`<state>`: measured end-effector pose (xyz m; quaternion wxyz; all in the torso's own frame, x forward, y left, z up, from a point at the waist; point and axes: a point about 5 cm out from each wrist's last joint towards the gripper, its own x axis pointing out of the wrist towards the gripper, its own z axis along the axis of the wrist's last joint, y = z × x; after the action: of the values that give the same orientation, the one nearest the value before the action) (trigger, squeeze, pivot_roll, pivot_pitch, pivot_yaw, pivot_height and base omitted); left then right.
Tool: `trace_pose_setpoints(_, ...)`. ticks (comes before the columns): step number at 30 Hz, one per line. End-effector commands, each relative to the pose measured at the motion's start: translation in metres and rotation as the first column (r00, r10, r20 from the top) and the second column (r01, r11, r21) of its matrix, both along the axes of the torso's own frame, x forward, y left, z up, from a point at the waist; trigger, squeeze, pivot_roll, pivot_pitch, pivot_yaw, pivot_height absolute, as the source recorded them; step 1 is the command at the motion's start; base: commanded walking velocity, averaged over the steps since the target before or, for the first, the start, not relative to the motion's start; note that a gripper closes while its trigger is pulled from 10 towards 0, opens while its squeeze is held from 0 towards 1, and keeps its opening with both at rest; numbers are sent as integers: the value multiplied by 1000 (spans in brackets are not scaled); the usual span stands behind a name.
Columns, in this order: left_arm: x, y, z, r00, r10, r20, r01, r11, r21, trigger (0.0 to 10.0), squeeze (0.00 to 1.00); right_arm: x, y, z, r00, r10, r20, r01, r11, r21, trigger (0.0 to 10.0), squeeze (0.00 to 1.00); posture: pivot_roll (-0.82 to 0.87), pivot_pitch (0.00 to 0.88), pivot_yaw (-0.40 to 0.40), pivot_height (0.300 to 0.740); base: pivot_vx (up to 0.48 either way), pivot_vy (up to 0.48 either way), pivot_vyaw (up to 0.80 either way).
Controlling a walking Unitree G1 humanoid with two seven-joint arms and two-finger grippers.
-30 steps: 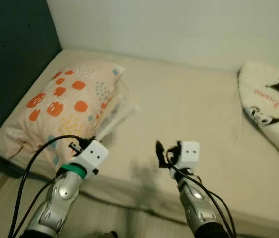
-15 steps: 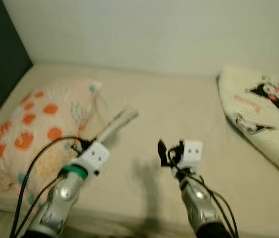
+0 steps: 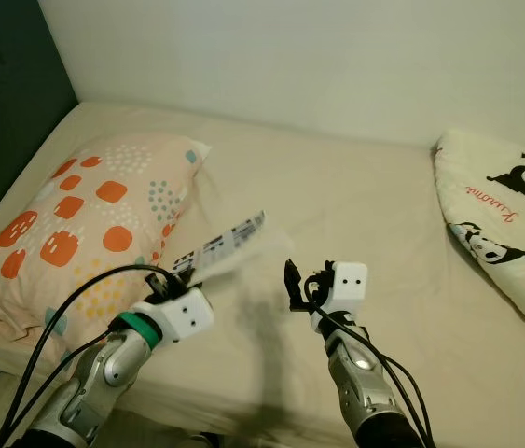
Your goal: Clean up the room
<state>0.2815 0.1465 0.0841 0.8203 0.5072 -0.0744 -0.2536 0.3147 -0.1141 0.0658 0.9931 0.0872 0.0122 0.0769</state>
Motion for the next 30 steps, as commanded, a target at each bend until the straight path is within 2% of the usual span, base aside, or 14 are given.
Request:
trace_pose_setpoints(1,-4,-1,-9,998,-54,6,54,996,78,10000,0,-5,-1,-9,999,-3,-35,2,1000,-2,10000,0,168,68,32,740,0,0,0)
trace_pose_setpoints(2,-4,3,-15,998,-66,13,64,989,130,10000,0,-5,-1,-9,999,-2,-36,2,1000,-3,10000,0,163,74,28,740,0,0,0)
trace_pose_setpoints(3,-4,3,-15,998,-66,13,64,989,130,10000,0,-5,-1,-9,999,-2,-36,2,1000,-3,10000,0,163,74,28,740,0,0,0)
trace_pose_setpoints(4,-3,11,-20,997,-77,30,70,981,183,10000,0,-6,-1,-9,999,-2,-36,1,1000,-6,10000,0,163,74,28,740,0,0,0)
trace_pose_setpoints(5,-3,11,-20,997,-77,30,70,981,183,10000,0,-6,-1,-9,999,-2,-36,1,1000,-6,10000,0,163,74,28,740,0,0,0)
trace_pose_setpoints(9,-3,24,-23,989,-121,85,94,958,271,10000,0,-6,-4,-9,999,-5,-39,4,1000,-13,10000,0,153,81,20,730,0,0,0)
trace_pose_setpoints(14,0,34,-29,990,-115,85,83,946,313,10000,0,-5,-7,-9,999,-6,-37,5,1000,-19,10000,0,147,83,16,710,0,0,0)
trace_pose_setpoints(19,1,35,-32,988,-123,97,86,943,322,10000,0,-5,-7,-8,999,-5,-35,4,1000,-20,10000,0,146,86,10,695,0,0,0)
trace_pose_setpoints(20,-1,34,-35,982,-159,100,116,933,339,10000,0,-5,-6,-7,999,-1,-33,0,1000,-21,10000,0,142,85,7,685,0,0,0)
trace_pose_setpoints(26,-6,36,-40,971,-220,92,173,913,368,10000,0,-4,-7,-6,1000,2,-30,-3,1000,-24,10000,0,140,86,2,670,0,0,0)
trace_pose_setpoints(30,-11,39,-45,951,-301,70,247,876,414,10000,0,-4,-8,-6,1000,3,-29,-4,1000,-27,10000,0,137,88,2,650,0,0,0)
